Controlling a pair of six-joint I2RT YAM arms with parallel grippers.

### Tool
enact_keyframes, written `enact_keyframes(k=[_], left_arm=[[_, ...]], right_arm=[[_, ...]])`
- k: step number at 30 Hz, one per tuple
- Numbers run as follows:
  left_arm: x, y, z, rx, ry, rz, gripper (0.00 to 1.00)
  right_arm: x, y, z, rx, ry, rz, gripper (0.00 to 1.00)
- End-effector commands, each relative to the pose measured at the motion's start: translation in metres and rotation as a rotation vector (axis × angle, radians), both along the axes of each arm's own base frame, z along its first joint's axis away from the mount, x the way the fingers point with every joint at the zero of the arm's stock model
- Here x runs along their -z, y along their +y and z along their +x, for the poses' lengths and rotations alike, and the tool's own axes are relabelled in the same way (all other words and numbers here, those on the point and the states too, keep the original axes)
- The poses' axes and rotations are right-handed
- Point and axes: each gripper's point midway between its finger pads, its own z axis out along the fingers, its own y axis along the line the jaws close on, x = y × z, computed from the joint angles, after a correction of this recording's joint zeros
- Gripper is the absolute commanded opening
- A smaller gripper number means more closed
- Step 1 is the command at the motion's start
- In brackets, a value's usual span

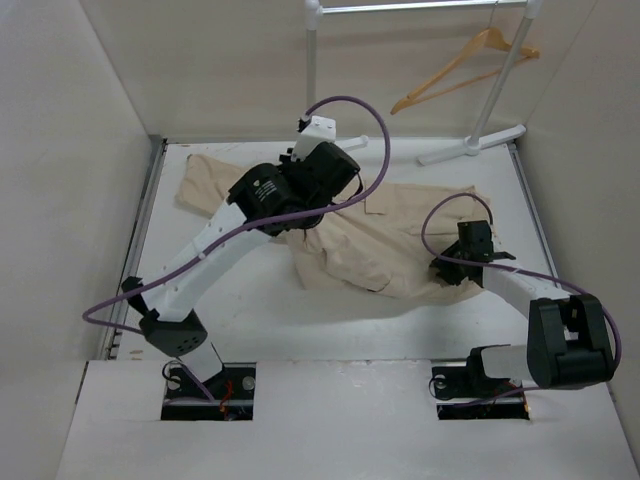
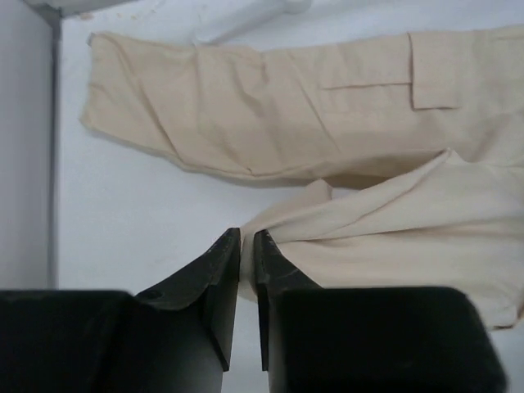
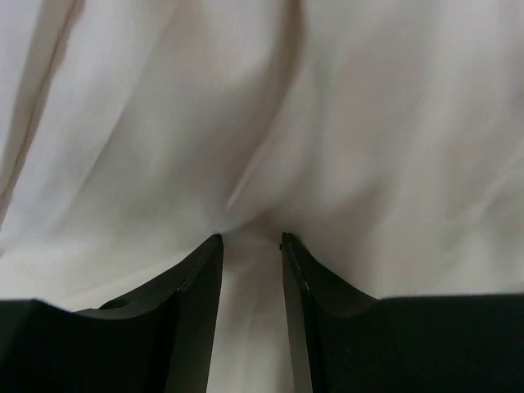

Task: Place the trousers on the hanger
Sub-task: Flatten out the trousers at the center of the board.

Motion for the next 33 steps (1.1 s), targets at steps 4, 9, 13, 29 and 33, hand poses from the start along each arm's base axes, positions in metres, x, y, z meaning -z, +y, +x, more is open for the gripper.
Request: enact_keyframes(k=[4,9,13,29,33], left_arm=[[0.06,-0.055,0.053,0.145,0.101,0.086,0.43],[0.079,-0.091,0.049,0.155,0.124,-0.211,0.77],[0.085,-0.003,0.014,-0.04,0.071,-0.334,0.73],[0.258,0.09,-0.078,-0.484,0.225,-0.902,0.7],[0.29,0.078,-0.062,-0.495,0.298,-0.852,0.66]], right_arm=[[0.003,-0.017,0.005,0.043,-0.014,-0.029,0.39],[0.0,-0.019,0.001,0.042,-0.025,-0.041,0.41],[-0.001,-0.022,-0.002,0.041,-0.032,-0.05,0.42],[-0.027,0.006,-0.002,-0.097,-0.1,-0.079,0.28],[-0.023,0.012,-0.01,-0.119,-0.094,-0.079,0.33]])
